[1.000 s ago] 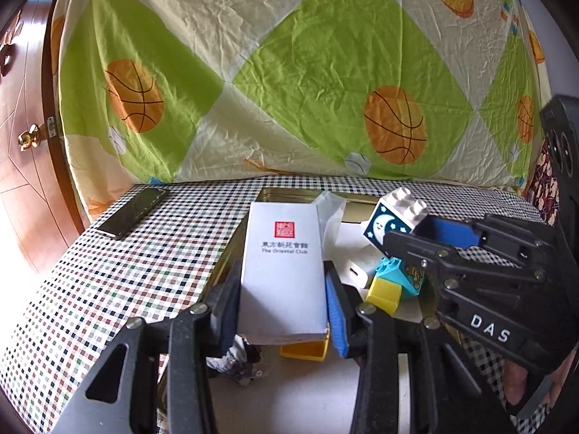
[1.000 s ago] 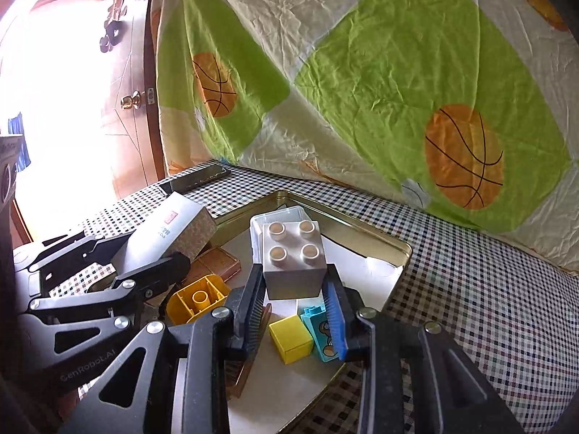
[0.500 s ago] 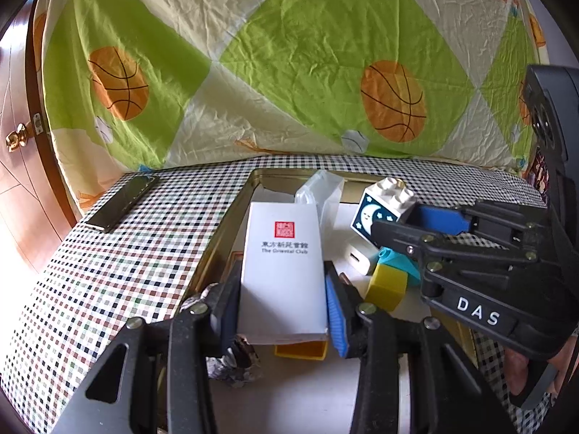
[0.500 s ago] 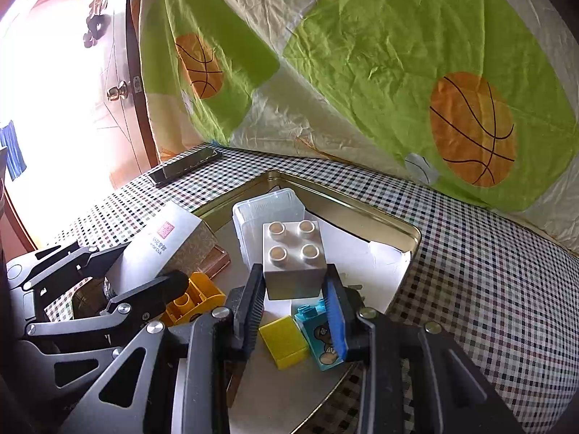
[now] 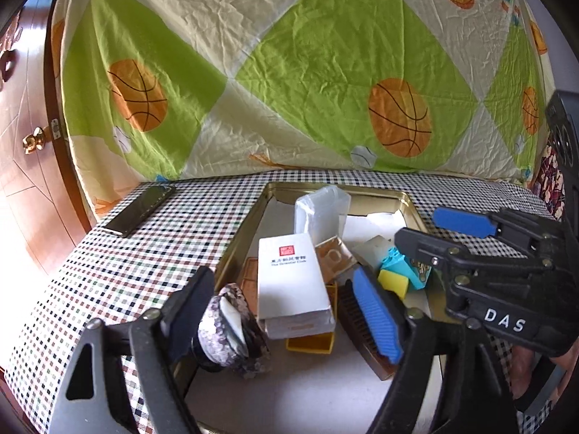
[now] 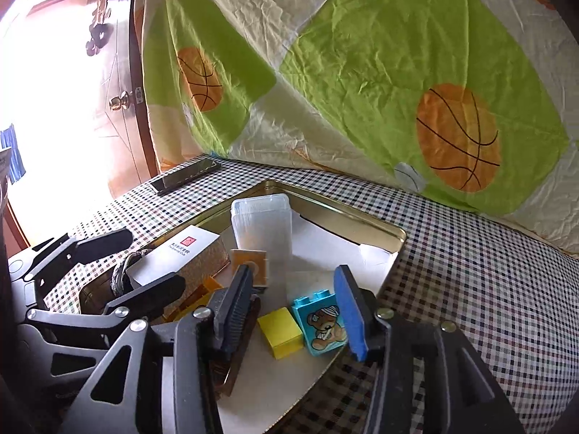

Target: Organize rigid objects

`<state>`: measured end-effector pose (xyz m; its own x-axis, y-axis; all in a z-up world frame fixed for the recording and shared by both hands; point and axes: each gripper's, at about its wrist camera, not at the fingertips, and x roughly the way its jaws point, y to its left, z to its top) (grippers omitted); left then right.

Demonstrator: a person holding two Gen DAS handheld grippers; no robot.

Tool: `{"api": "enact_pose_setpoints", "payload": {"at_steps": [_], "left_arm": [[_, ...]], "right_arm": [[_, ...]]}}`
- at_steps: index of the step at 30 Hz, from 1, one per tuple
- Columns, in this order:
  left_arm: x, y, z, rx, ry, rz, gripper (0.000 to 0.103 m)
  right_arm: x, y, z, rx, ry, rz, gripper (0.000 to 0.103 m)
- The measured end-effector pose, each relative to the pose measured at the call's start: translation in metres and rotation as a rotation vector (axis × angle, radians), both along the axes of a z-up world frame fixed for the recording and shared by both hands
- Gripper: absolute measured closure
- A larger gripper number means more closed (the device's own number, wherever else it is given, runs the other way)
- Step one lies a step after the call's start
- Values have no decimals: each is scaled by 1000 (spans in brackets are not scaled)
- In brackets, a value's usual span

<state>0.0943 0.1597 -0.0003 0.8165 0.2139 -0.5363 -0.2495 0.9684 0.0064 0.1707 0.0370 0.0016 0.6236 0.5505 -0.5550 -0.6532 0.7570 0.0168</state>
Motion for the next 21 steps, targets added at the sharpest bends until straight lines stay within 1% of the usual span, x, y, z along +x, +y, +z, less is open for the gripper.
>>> {"api": "enact_pose_setpoints", "payload": {"at_steps": [1, 2, 4, 7, 11, 17, 21], "left_arm": [[-5, 0, 2, -1, -18, 8, 4], [-11, 1, 4, -4, -38, 14, 1], [-17, 2, 6, -18, -46, 28, 1], [-25, 1, 7, -40, -47, 45, 1], [-35, -4, 12, -38, -57, 46, 0], [-47, -8, 21, -33, -79, 55, 0], [-49, -7, 19, -34, -72, 62, 0]], "right_arm": [[-3, -6, 2, 16, -13, -6, 37], [-7, -11, 4, 28, -22, -7, 30], [-16, -19, 9, 45, -48, -11, 27], [-30, -26, 15, 61, -77, -6, 26], [-46, -32, 21, 46, -131, -14, 26], [-59, -39, 32, 83, -150, 11, 26], [-68, -38, 36, 79, -170, 28, 26]]}}
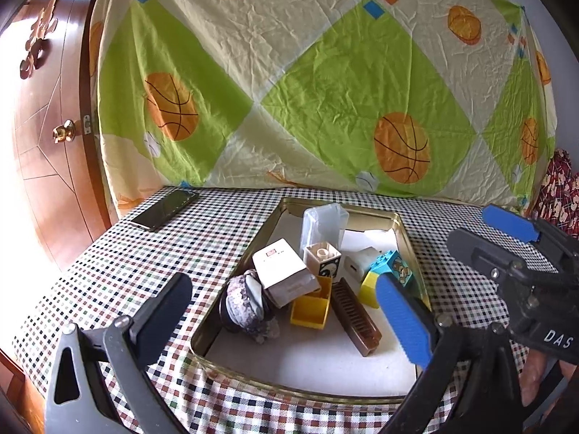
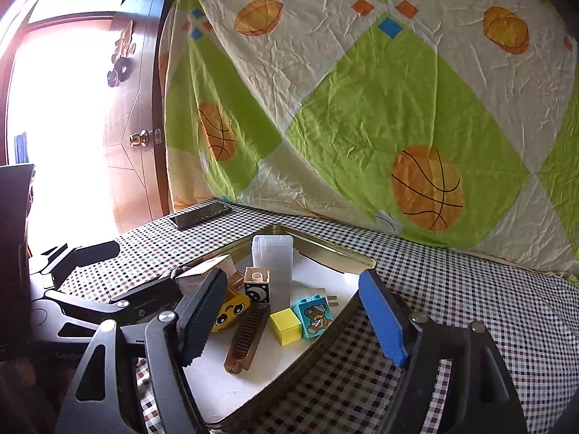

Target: Organize rigid objects

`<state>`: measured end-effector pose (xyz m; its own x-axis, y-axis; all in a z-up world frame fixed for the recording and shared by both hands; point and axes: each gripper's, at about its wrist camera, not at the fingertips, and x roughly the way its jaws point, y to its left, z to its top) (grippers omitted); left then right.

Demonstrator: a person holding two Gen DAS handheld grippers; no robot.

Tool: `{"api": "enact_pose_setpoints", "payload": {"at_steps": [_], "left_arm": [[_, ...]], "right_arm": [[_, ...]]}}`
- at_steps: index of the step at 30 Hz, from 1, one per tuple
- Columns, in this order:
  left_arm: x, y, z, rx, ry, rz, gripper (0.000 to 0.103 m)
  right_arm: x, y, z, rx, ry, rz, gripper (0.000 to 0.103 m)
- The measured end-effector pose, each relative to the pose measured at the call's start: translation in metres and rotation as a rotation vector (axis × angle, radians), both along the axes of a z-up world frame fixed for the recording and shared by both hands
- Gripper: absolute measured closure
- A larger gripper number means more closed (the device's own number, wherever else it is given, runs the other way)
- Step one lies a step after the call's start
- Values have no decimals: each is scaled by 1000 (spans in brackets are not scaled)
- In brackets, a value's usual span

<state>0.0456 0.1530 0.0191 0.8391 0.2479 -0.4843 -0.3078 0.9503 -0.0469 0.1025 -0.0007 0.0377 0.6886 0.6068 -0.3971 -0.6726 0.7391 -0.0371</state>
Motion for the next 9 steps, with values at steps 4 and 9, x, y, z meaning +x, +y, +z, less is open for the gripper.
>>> {"api": "enact_pose_setpoints", "payload": {"at_steps": [4, 9], "left_arm": [[0, 1, -2, 4, 3, 4, 0], [-1, -1, -2, 9, -3, -3, 0]], "right_arm": [[-6, 0, 2, 2, -15, 8, 26], [-9, -2, 1, 3, -16, 10, 25]]}}
